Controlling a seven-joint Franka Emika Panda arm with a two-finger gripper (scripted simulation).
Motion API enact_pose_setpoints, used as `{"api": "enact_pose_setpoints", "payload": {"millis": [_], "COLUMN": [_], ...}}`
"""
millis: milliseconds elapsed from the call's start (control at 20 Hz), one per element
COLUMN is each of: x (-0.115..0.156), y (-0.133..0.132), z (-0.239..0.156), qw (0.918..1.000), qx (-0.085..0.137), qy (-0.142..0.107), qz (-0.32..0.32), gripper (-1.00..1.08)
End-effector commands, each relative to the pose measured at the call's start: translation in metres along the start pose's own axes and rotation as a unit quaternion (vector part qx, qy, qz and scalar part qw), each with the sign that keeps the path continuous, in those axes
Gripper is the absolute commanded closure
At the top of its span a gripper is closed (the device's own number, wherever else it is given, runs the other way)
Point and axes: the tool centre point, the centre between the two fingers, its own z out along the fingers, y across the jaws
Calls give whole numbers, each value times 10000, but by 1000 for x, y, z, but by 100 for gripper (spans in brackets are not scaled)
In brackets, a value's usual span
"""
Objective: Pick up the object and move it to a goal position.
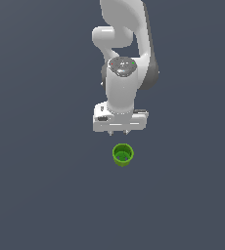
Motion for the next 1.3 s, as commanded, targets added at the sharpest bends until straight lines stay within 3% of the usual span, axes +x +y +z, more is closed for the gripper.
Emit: {"api": "enact_pose_setpoints", "payload": {"millis": [0,400,700,950,1100,1250], "x": [0,-3,-5,-7,-8,-8], "y": [0,1,2,1,0,-1], "z": [1,10,23,36,44,50], "qw": [10000,9964,9807,9485,9210,8881], "qx": [29,298,676,1081,1319,1545], "qy": [-16,-153,-381,-677,-879,-1094], "qz": [79,784,1794,2899,3558,4189], "gripper": [-20,-20,-20,-20,-20,-20]}}
